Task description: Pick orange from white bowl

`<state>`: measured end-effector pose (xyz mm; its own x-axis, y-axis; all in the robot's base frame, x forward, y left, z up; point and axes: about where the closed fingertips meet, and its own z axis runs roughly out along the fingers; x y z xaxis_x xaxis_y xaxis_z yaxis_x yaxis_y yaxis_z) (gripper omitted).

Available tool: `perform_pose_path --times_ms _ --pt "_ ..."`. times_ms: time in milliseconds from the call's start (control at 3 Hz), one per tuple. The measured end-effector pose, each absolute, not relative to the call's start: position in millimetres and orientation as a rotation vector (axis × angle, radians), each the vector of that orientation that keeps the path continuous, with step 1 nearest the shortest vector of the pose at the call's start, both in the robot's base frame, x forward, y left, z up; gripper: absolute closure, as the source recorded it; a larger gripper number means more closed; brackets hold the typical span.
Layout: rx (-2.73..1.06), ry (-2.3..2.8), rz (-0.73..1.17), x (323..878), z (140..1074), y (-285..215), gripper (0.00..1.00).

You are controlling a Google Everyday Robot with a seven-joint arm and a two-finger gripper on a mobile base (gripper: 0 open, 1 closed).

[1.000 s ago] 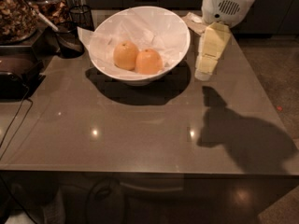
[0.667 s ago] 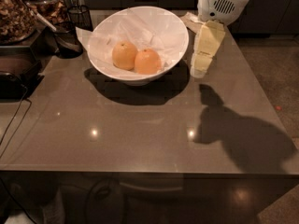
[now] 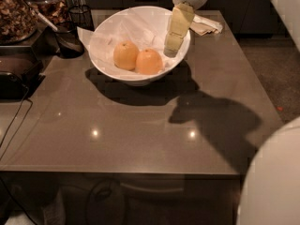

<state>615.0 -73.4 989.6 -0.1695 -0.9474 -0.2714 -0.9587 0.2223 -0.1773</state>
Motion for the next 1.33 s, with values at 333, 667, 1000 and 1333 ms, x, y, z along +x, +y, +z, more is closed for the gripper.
perform_pose_path --times_ms 333,667,1000,1333 --pt "-1.755 2.148 0.040 624.3 993.7 -66.7 0.00" --pt "-1.741 2.124 0.054 631.6 988.4 -65.8 0.00" --pt "-1.759 2.114 0.072 642.4 981.0 -59.5 0.04" --pt "-1.791 2.124 0.104 653.1 968.6 -51.6 0.23"
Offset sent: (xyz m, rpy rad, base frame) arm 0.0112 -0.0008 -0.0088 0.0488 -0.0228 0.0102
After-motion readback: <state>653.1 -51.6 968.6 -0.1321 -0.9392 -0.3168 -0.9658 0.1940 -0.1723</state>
